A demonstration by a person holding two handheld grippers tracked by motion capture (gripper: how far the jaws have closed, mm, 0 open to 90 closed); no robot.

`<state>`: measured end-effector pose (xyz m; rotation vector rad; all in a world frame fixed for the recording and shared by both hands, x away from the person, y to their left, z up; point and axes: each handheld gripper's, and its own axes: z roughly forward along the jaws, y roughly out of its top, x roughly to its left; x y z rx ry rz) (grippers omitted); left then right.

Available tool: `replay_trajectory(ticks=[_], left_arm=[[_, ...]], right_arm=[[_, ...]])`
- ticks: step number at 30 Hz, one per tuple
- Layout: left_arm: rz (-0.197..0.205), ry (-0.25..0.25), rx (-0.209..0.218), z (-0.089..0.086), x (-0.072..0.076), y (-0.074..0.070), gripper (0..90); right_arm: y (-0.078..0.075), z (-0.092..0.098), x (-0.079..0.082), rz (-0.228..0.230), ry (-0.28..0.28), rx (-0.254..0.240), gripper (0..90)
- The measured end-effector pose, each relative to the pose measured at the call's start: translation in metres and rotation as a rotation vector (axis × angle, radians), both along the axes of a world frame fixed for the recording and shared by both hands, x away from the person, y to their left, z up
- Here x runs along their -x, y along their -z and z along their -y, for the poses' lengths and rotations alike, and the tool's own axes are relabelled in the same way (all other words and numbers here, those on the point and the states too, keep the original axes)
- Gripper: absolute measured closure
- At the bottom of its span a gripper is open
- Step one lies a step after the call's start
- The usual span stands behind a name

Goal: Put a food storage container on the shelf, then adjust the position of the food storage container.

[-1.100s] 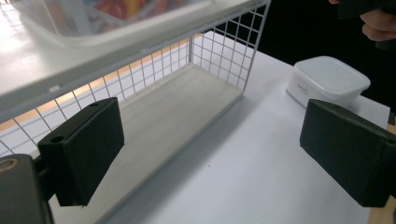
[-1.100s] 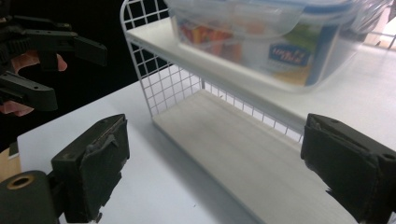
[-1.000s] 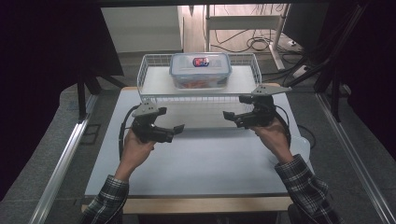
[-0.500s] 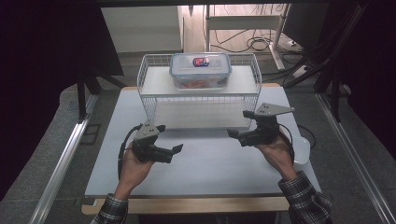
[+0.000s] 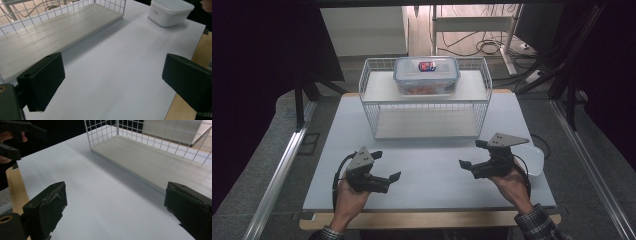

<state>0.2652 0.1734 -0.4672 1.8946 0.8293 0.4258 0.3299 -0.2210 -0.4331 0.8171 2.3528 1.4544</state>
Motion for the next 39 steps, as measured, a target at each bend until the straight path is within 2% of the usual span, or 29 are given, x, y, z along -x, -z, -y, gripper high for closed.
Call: replay_trajectory(ticks=[5, 8, 11, 17, 22, 25, 26, 28, 30, 36, 39], left_arm=[[0.030, -0.036, -0.063, -0.001, 0.009, 0.017, 4.3], [0.011, -0.034, -0.064, -0.003, 0.013, 0.026, 4.4], [-0.002, -0.041, -0.078, -0.005, 0.016, 0.031, 4.4], [-0.021, -0.058, -0.043, -0.011, 0.017, 0.034, 4.5], [-0.032, -0.063, -0.040, -0.013, 0.015, 0.036, 4.7], [-0.035, -0.065, -0.041, -0.014, 0.015, 0.037, 4.8], [-0.037, -0.065, -0.039, -0.014, 0.015, 0.037, 4.8], [-0.041, -0.065, -0.038, -0.014, 0.014, 0.037, 4.8], [-0.047, -0.065, -0.039, -0.014, 0.013, 0.038, 4.8], [-0.063, -0.068, -0.035, -0.015, 0.011, 0.041, 5.0], [-0.069, -0.070, -0.038, -0.016, 0.011, 0.042, 5.0]], right_arm=[[0.012, 0.009, 0.012, 0.018, 0.016, 0.009, 4.7], [0.020, 0.014, 0.017, 0.019, 0.031, 0.026, 5.1], [0.030, 0.016, 0.020, -0.004, 0.035, 0.035, 5.2], [0.042, 0.017, 0.018, -0.044, 0.062, 0.053, 5.0], [0.046, 0.019, 0.013, -0.056, 0.099, 0.095, 1.1], [0.046, 0.023, 0.009, -0.098, 0.119, 0.105, 3.1], [0.045, 0.026, 0.009, -0.104, 0.132, 0.111, 8.3], [0.040, 0.033, 0.007, -0.109, 0.164, 0.127, 25.7], [0.036, 0.041, 0.006, -0.116, 0.192, 0.130, 35.4], [0.027, 0.075, -0.002, -0.090, 0.292, 0.141, 66.0], [0.023, 0.092, -0.006, -0.089, 0.345, 0.148, 77.1]])
